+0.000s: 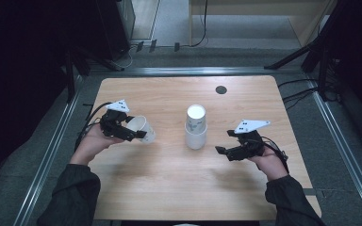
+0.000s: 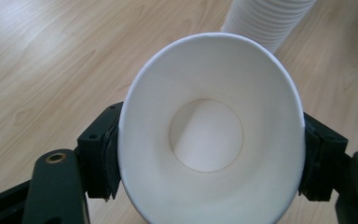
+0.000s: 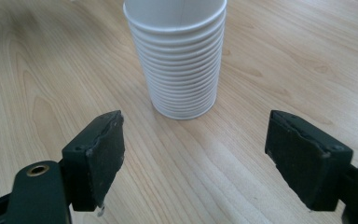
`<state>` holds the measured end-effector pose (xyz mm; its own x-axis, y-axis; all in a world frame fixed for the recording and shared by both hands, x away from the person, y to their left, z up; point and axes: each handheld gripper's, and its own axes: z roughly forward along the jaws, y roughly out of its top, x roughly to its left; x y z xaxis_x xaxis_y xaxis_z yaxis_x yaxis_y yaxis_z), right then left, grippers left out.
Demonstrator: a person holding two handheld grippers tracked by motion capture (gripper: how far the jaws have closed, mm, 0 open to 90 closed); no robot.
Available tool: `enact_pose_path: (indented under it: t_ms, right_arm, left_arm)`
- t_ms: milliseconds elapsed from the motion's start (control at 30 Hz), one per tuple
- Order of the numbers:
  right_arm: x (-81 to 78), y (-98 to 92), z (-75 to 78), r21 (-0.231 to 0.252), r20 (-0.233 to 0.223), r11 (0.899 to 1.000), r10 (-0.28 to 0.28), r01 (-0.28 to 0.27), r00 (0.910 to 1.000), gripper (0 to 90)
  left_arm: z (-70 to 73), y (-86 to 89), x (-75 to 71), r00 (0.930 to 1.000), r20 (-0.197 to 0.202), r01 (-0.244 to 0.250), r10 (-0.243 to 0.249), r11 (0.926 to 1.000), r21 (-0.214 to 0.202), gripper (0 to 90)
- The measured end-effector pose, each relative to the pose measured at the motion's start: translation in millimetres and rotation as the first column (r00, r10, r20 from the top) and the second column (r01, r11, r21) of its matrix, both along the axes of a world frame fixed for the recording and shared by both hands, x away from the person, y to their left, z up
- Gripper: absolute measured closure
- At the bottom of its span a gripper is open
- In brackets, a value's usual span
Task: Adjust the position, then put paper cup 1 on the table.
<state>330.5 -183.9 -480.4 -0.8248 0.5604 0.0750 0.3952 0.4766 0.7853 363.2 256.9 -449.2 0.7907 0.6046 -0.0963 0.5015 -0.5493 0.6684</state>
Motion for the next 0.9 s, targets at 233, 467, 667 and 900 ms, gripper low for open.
enact_pose_path:
  t_ms: [233, 467, 667, 900]
  right_arm:
    - [0.6, 0.4, -1.1, -0.003, -0.004, 1.000, 0.004, -0.004, 1.0000, 20.3]
    - [2.6, -0.5, -2.5, -0.009, -0.009, 1.000, 0.005, -0.005, 1.0000, 20.3]
    - [5.9, 1.8, -6.0, -0.025, -0.019, 1.000, 0.009, -0.010, 0.9998, 20.3]
    - [5.6, 2.8, -6.0, -0.028, -0.019, 1.000, 0.012, -0.012, 0.9998, 20.3]
  left_arm:
    - [-5.1, 12.5, 14.0, 0.9980, 0.003, -0.063, 0.062, 0.9976, 0.028, 24.5]
    - [-11.7, 20.4, 25.9, 0.9930, -0.005, -0.118, 0.118, 0.9915, 0.056, 24.5]
    - [-18.9, 27.1, 37.0, 0.9827, -0.023, -0.182, 0.184, 0.9822, 0.045, 24.5]
    - [-31.8, 21.3, 43.7, 0.9774, -0.029, -0.203, 0.209, 0.9688, 0.141, 24.5]
